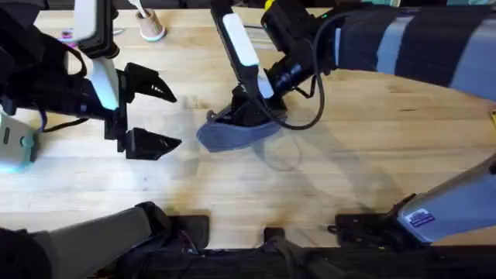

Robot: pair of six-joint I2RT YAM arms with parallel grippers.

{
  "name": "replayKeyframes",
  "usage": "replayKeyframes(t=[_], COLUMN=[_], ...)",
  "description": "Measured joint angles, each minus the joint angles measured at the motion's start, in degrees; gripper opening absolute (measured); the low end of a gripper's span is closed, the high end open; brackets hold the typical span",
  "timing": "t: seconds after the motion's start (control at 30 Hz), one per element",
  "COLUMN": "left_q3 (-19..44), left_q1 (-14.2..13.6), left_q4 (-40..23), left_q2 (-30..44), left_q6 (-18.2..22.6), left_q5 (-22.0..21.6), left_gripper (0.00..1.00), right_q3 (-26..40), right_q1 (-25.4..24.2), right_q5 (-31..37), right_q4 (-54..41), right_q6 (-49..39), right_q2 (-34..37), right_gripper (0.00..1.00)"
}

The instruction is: Unzip the bag, pick up the pens from the table one at a time and place them inside, then zip the bag closed.

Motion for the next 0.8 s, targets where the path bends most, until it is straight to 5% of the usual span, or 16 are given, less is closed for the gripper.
replayKeyframes(t=[0.27, 0.43, 0.5, 0.8], left_q3=[0.0, 0.0, 0.0, 0.0], left_q1=[0.0, 0.0, 0.0, 0.0], left_q4=[0.0, 0.0, 0.0, 0.0], left_q2=[0.0, 0.0, 0.0, 0.0], left_q6=[0.0, 0.0, 0.0, 0.0], left_q5=[0.0, 0.0, 0.0, 0.0], left_gripper=[0.993, 0.993, 0.993, 0.993], right_q3=[0.0, 0.0, 0.0, 0.0], right_q1=[0.6, 0.1, -0.1, -0.1], right_q5=[-0.7, 1.0, 1.4, 2.5], right_q4=[0.2, -0.4, -0.4, -1.3], right_q6=[0.0, -0.1, -0.1, 1.8], right_q2=[2.8, 3.3, 3.4, 1.7], right_gripper=[0.071, 0.786, 0.977, 0.993])
